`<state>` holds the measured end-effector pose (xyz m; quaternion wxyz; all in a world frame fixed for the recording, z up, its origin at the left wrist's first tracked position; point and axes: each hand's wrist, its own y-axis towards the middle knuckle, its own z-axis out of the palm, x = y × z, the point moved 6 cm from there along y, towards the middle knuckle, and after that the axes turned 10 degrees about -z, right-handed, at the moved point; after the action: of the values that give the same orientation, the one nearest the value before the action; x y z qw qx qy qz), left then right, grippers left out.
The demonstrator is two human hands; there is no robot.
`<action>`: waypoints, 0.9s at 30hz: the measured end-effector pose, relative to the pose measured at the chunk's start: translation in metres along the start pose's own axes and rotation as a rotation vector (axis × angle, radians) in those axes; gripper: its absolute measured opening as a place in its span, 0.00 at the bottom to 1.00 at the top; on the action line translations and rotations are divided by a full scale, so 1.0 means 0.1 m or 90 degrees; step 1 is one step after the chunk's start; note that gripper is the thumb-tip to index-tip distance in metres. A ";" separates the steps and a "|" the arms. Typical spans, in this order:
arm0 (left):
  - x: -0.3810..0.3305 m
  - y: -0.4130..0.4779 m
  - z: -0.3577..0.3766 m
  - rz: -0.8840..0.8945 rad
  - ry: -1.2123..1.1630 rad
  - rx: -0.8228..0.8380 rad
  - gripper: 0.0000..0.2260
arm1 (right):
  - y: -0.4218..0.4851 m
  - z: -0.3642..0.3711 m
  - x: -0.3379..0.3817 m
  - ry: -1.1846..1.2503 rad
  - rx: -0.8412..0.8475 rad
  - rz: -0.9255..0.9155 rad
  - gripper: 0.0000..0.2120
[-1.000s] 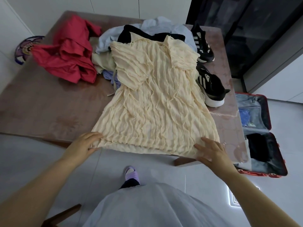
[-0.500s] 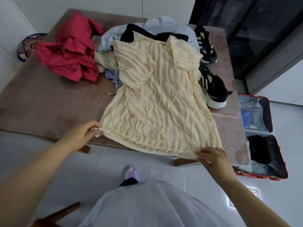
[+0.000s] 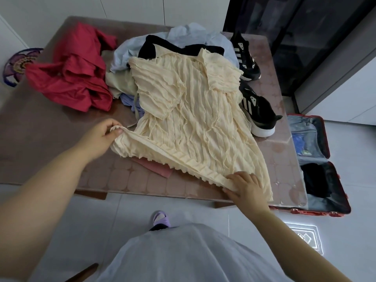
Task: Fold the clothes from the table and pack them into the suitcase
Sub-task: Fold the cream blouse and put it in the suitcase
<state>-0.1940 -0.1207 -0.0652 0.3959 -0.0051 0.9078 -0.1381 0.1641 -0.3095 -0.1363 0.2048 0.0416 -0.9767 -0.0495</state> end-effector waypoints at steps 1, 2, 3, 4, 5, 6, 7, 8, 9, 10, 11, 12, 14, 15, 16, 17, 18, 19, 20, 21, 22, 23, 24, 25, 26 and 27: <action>0.00 0.04 -0.02 0.002 0.003 -0.004 0.06 | 0.02 -0.02 -0.03 -0.007 0.008 0.003 0.12; 0.00 0.07 -0.05 0.003 0.005 -0.010 0.05 | 0.04 -0.04 -0.10 -0.018 0.019 0.016 0.09; 0.00 0.10 -0.08 0.003 0.006 -0.017 0.05 | 0.05 -0.08 -0.19 -0.026 0.039 0.045 0.10; 0.01 0.14 -0.12 0.005 0.007 -0.023 0.04 | 0.06 -0.12 -0.28 -0.027 0.066 0.086 0.13; 0.03 0.17 -0.15 0.009 0.008 -0.024 0.04 | 0.07 -0.18 -0.37 -0.020 0.083 0.132 0.14; 0.05 0.21 -0.19 0.014 0.010 -0.022 0.04 | 0.09 -0.26 -0.46 -0.007 0.085 0.164 0.15; 0.07 0.25 -0.22 0.019 0.013 -0.018 0.04 | 0.12 -0.33 -0.53 0.020 0.089 0.186 0.15; 0.09 0.30 -0.24 0.021 0.018 -0.013 0.04 | 0.16 -0.39 -0.57 0.058 0.092 0.199 0.15; 0.11 0.35 -0.27 0.021 0.021 -0.009 0.03 | 0.23 -0.47 -0.57 0.094 0.095 0.198 0.14; 0.12 0.41 -0.29 0.020 0.023 -0.009 0.03 | 0.30 -0.55 -0.56 0.124 0.094 0.194 0.12; 0.11 0.48 -0.32 0.022 0.025 -0.011 0.03 | 0.39 -0.65 -0.52 0.143 0.084 0.185 0.12; 0.10 0.55 -0.35 0.025 0.028 -0.016 0.03 | 0.50 -0.76 -0.49 0.160 0.060 0.178 0.11; 0.04 0.71 -0.43 0.038 0.035 -0.031 0.03 | 0.70 -1.00 -0.42 0.177 0.004 0.167 0.11; 0.00 0.80 -0.48 0.049 0.041 -0.039 0.03 | 0.80 -1.11 -0.40 0.183 -0.024 0.166 0.11; -0.05 0.88 -0.53 0.060 0.044 -0.045 0.03 | 0.89 -1.20 -0.40 0.187 -0.049 0.170 0.10; -0.11 0.97 -0.57 0.073 0.041 -0.052 0.03 | 0.98 -1.28 -0.39 0.184 -0.071 0.169 0.10; -0.16 1.06 -0.61 0.079 0.029 -0.055 0.03 | 1.08 -1.34 -0.39 0.174 -0.088 0.164 0.10; -0.20 1.14 -0.65 0.081 0.011 -0.054 0.03 | 1.17 -1.41 -0.36 0.162 -0.100 0.158 0.10; -0.24 1.22 -0.68 0.081 -0.002 -0.056 0.04 | 1.25 -1.46 -0.36 0.154 -0.108 0.157 0.10; -0.28 1.28 -0.70 0.083 -0.008 -0.062 0.05 | 1.34 -1.50 -0.35 0.151 -0.114 0.155 0.10; -0.32 1.34 -0.73 0.082 -0.008 -0.072 0.05 | 1.43 -1.55 -0.34 0.154 -0.121 0.153 0.09; -0.36 1.39 -0.76 0.083 -0.005 -0.083 0.04 | 1.53 -1.60 -0.33 0.160 -0.128 0.152 0.09; -0.41 1.44 -0.78 0.081 0.001 -0.098 0.03 | 1.64 -1.65 -0.34 0.167 -0.138 0.151 0.08; -0.47 1.48 -0.81 0.079 0.005 -0.115 0.03 | 1.75 -1.71 -0.34 0.169 -0.146 0.149 0.08; -0.52 1.52 -0.84 0.074 0.009 -0.137 0.05 | 1.87 -1.75 -0.37 0.176 -0.152 0.151 0.07; -0.58 1.57 -0.88 0.069 0.012 -0.159 0.06 | 2.01 -1.80 -0.40 0.182 -0.156 0.151 0.07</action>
<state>-0.2022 0.0586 -0.0068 0.3907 -0.0039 0.9205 -0.0022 0.2615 -0.1207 0.0350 0.3488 -0.0922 -0.9225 -0.1372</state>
